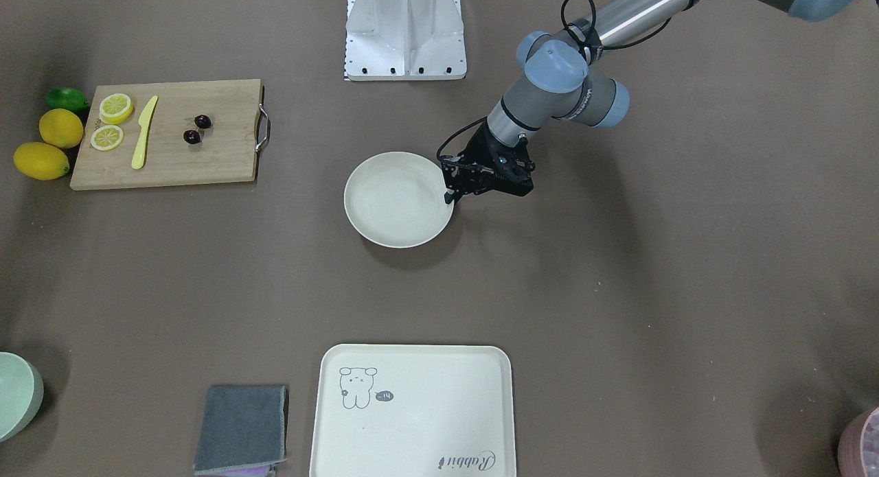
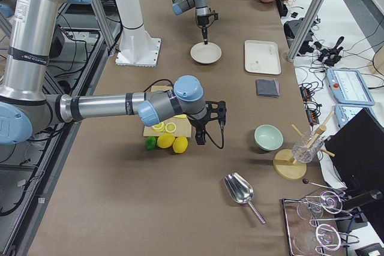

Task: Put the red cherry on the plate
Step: 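Slide the white plate with the left gripper toward the table center, then release the plate and withdraw the left arm while the right arm moves in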

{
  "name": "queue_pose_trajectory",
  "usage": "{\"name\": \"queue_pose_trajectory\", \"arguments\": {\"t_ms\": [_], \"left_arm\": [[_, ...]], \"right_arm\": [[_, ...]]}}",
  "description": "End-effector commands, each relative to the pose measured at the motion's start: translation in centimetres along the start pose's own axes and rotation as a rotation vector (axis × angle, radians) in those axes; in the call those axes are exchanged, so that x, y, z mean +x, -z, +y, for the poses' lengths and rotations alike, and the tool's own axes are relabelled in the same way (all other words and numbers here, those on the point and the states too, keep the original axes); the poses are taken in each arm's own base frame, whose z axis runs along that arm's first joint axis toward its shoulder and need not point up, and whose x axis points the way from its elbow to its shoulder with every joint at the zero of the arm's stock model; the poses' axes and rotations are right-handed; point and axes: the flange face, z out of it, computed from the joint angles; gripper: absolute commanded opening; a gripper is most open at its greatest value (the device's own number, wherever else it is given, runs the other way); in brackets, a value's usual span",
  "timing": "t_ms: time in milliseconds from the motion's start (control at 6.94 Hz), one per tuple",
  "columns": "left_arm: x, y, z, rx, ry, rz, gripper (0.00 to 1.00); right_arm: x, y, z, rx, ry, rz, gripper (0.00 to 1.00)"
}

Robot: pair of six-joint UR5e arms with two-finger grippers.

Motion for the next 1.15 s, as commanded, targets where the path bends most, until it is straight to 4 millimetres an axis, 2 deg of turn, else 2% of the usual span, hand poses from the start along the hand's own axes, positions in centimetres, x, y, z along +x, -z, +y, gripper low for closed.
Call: {"name": "queue_pose_trajectory", "arguments": {"t_ms": [0,144,288,432,576,720,1008], "left_arm": [[-0.7,2.4,-0.4,0.022,0.0,0.014,0.98],[-2.5,6.9,-1.1,0.02,0.01,0.012,0.98],[-3.0,13.6,-5.1,-0.012,0.064,-0.039,0.98],[-3.7,19.9,-6.8,-0.031,0.027,-0.066,0.98],[-6.2,24.3,-8.2,-0.024,-0.007,-0.112,0.98],[-10.5,28.9,-11.3,-0.036,-0.08,-0.155,0.98],[-21.7,38.5,-16.5,-0.043,-0.266,-0.311,0.98]], "right_arm": [[-0.3,0.2,0.1,0.003,-0.021,-0.013,1.0],[-0.8,0.0,0.4,0.006,-0.03,-0.03,1.0],[-2.6,-0.6,0.5,-0.007,-0.061,-0.038,1.0],[-5.3,-1.4,0.9,-0.027,-0.082,-0.05,1.0],[-9.1,-1.9,1.5,-0.038,-0.12,-0.062,1.0],[-13.2,-2.9,2.5,-0.037,-0.162,-0.039,1.0],[-19.7,-3.7,5.0,-0.058,-0.202,-0.052,1.0]]}}
